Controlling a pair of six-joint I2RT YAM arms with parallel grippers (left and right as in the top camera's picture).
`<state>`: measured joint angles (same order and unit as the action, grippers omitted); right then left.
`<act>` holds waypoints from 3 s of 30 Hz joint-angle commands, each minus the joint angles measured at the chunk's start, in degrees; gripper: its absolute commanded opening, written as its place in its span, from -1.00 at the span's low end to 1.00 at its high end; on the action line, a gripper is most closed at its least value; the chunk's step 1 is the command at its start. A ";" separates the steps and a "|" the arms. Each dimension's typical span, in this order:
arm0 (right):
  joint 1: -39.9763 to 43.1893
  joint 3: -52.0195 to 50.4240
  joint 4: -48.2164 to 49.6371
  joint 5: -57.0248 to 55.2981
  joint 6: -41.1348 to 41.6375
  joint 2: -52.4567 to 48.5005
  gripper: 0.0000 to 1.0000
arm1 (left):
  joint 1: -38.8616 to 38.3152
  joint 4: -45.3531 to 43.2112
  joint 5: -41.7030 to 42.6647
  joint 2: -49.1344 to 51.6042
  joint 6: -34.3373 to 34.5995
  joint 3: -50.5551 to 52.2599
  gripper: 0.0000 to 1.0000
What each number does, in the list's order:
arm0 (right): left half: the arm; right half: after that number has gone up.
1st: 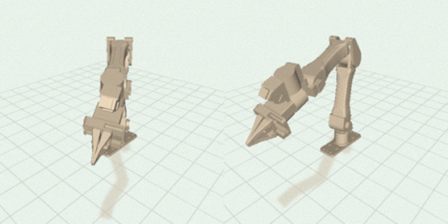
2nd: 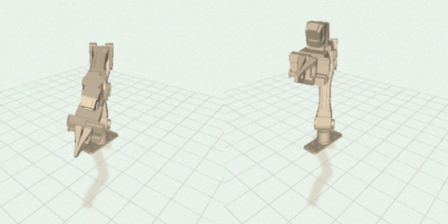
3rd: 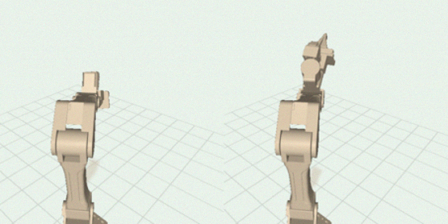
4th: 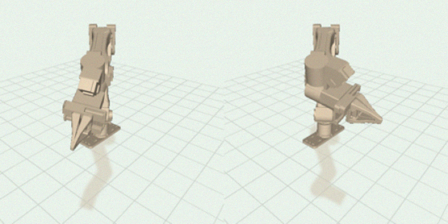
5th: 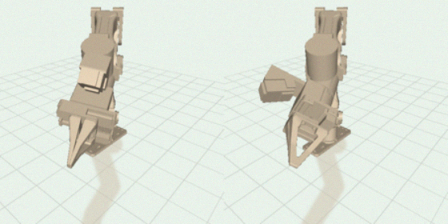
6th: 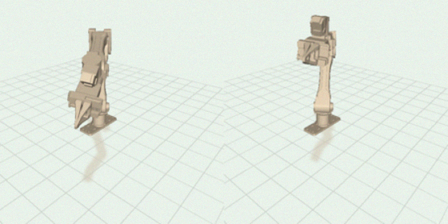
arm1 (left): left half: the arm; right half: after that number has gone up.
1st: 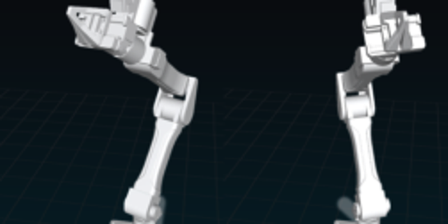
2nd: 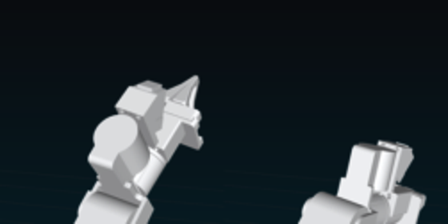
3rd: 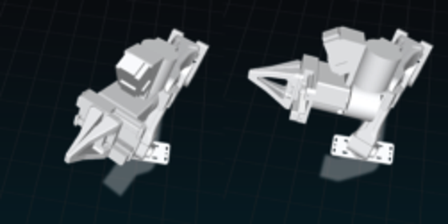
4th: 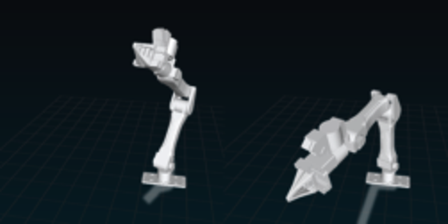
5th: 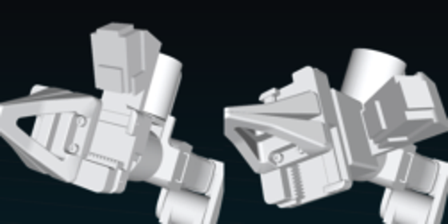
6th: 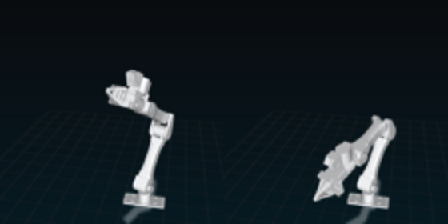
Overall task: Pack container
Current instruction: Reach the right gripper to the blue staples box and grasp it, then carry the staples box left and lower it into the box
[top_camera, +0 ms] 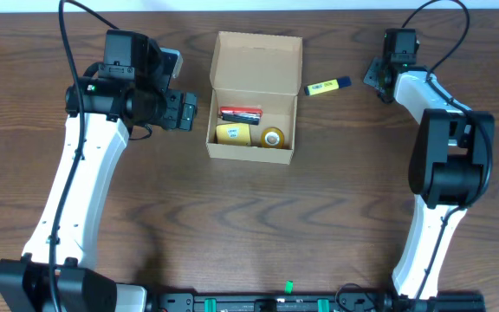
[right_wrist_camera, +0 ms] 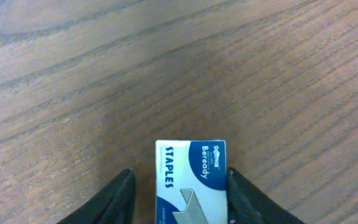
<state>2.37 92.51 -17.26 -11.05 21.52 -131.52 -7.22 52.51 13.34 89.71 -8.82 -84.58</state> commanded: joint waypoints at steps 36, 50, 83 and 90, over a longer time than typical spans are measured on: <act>-9.49 1.29 -26.03 16.65 -14.23 31.28 -0.52 | 0.13 1.03 -0.26 0.61 0.04 -0.70 0.90; -27.78 1.22 -31.71 16.63 -35.12 31.39 -0.62 | 0.13 1.03 -0.24 0.61 0.04 -0.70 0.91; -28.94 1.20 -26.18 18.86 -61.96 19.04 -0.97 | 0.13 3.93 -0.20 0.61 0.07 -0.70 0.90; -26.16 1.18 -26.21 26.71 -66.77 18.34 -0.97 | 0.13 4.24 -0.17 0.61 0.09 -0.70 0.90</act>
<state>-25.50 93.27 -43.55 11.11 -41.87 -112.07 -7.22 56.55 13.34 89.71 -8.82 -84.58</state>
